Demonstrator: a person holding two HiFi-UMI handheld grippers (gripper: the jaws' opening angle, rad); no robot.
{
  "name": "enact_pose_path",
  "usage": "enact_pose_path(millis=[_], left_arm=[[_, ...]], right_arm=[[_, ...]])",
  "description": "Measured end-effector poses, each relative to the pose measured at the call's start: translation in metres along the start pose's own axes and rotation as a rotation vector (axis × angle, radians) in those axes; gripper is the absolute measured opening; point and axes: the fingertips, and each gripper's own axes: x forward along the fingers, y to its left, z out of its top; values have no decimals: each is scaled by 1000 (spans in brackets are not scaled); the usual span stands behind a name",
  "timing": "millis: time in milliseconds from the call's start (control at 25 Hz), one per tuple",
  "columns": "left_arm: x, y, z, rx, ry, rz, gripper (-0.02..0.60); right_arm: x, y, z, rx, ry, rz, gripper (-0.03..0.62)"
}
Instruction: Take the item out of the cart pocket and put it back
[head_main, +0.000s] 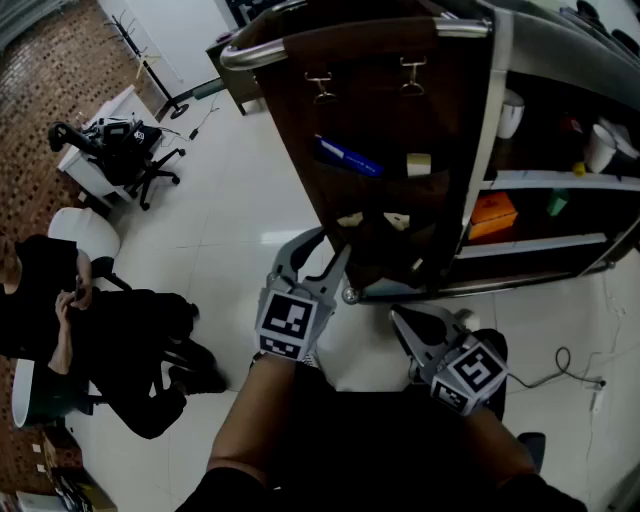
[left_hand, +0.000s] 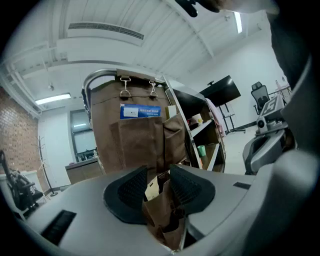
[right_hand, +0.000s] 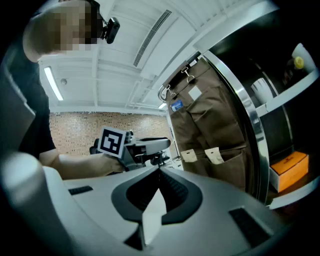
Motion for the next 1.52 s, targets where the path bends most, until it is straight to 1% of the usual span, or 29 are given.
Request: enact_pose_path(millis=[40, 120, 200, 320, 440, 520, 800, 960, 1040, 1120, 1240, 1400, 1520], left_arm=[[8, 5, -2, 26, 16, 8, 146], [22, 15, -5, 68, 40, 21, 146], [33, 24, -9, 86, 53, 19, 146], [48, 25, -17, 104, 75, -31, 146], [62, 17, -31, 148, 112, -94, 146], [69, 15, -40, 163, 131, -111, 146], [85, 13, -66, 146, 172, -118, 146], [90, 15, -67, 103, 151, -106, 129], [91, 16, -65, 91, 138, -100, 81], [92, 16, -63, 89, 135, -95, 62], [92, 15, -63, 79, 132, -92, 52], [91, 14, -62, 26, 129, -100, 38], [88, 17, -59, -24, 114, -89, 36]], right_arm=[[-1, -2, 3, -5, -3, 1, 17], [-3, -5, 7, -14, -5, 3, 17], [-5, -7, 8, -17, 3, 7, 17], [-6, -8, 8, -19, 7, 1, 17], [-6, -11, 8, -25, 1, -18, 17], [-6, -12, 7, -25, 5, -24, 17], [-3, -13, 3, -28, 19, -32, 17], [-3, -15, 0, -27, 28, -37, 17], [-3, -16, -1, -28, 28, -38, 17], [-3, -18, -1, -30, 29, -39, 17], [-4, -18, -1, -24, 31, -45, 17], [-4, -18, -2, -23, 32, -45, 17], [-4, -16, -2, -25, 31, -45, 17]])
